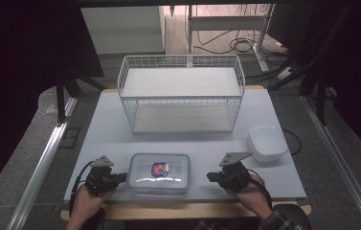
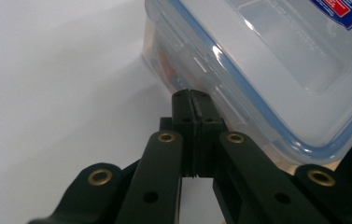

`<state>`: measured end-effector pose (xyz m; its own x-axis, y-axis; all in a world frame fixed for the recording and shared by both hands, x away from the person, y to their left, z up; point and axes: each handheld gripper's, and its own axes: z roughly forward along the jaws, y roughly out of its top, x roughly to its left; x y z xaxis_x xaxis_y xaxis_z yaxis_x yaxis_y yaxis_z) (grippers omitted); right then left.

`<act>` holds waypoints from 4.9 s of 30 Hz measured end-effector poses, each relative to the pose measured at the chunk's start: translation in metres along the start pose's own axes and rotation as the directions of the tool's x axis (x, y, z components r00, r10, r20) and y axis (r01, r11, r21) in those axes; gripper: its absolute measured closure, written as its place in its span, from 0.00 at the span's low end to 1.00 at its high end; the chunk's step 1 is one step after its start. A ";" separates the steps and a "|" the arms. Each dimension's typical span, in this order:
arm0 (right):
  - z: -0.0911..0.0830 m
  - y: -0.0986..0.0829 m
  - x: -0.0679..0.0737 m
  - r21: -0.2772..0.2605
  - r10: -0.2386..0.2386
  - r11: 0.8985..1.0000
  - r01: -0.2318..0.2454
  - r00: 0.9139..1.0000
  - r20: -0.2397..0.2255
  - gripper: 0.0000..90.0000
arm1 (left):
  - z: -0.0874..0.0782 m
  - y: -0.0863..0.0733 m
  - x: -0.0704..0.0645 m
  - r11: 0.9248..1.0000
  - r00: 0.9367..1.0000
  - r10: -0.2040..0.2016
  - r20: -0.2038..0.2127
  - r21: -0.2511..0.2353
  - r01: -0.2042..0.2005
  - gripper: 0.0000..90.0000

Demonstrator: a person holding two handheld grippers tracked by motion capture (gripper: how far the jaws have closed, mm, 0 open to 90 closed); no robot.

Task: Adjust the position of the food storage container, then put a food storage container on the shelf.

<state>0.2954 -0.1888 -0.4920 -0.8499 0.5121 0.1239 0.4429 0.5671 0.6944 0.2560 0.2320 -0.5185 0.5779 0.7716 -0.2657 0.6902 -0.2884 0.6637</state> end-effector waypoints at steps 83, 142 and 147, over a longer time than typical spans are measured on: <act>-0.017 0.018 -0.040 -0.111 0.088 0.991 -0.071 0.983 0.159 0.14 | 0.041 0.068 -0.028 0.982 0.987 0.160 0.034 -0.103 -0.156 0.08; -0.018 0.011 -0.051 -0.051 0.410 0.905 -0.423 0.897 -0.165 0.55 | 0.048 0.063 -0.026 0.981 0.938 -0.118 0.326 -0.106 0.161 0.56; -0.019 0.015 -0.048 -0.081 0.377 0.917 -0.390 0.916 -0.138 0.56 | 0.046 0.064 -0.025 0.978 0.946 -0.117 0.301 -0.132 0.163 0.57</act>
<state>0.3371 -0.2168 -0.4745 -0.6509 0.5937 0.4731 0.7145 0.2685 0.6461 0.3058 0.1680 -0.5011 0.5969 0.5936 -0.5398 0.7118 -0.0813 0.6977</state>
